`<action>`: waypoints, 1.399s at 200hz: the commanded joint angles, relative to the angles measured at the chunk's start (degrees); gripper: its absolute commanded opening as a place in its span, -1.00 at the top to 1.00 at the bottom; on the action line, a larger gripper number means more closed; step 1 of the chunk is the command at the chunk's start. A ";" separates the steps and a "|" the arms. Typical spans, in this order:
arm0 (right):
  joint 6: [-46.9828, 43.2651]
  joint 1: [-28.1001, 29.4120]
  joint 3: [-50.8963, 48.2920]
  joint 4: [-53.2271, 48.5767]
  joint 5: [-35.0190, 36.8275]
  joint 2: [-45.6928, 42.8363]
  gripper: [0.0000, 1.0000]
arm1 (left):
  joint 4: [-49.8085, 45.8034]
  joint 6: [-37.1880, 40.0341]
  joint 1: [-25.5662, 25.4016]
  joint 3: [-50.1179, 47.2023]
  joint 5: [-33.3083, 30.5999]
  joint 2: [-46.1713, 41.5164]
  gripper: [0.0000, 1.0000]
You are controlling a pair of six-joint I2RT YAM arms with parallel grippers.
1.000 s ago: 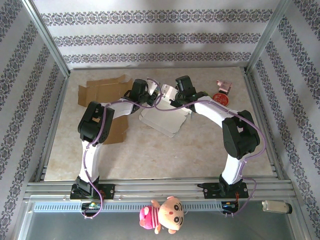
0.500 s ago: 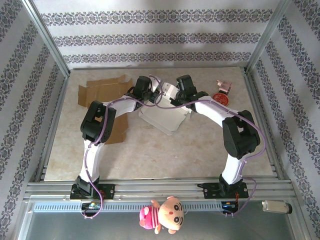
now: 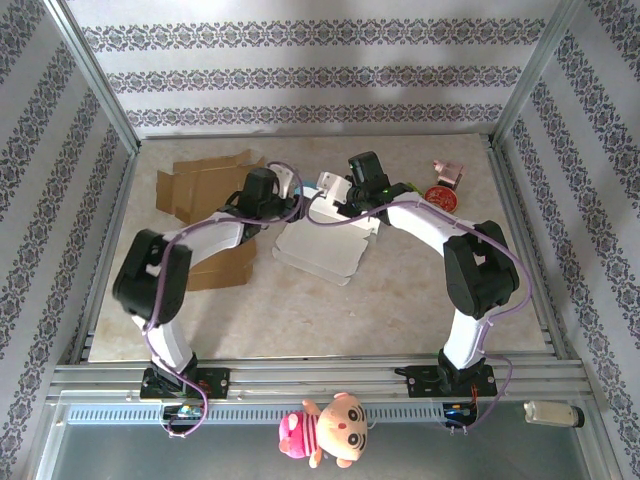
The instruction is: Fold the paper box
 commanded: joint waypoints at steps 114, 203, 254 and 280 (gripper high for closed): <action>-17.95 3.58 -0.40 6.04 -1.68 1.66 0.49 | -19.01 -30.32 11.09 16.59 26.14 6.16 -0.37; -18.82 3.66 0.04 5.86 0.12 3.00 0.50 | -18.53 -33.23 11.14 8.95 22.22 3.08 -0.23; -19.00 3.75 -0.31 5.68 0.25 2.98 0.49 | -16.98 -33.59 11.17 8.87 22.09 5.90 0.14; -18.90 3.91 -0.67 5.95 -0.05 2.92 0.32 | -16.89 -33.92 11.17 9.29 22.04 6.86 0.29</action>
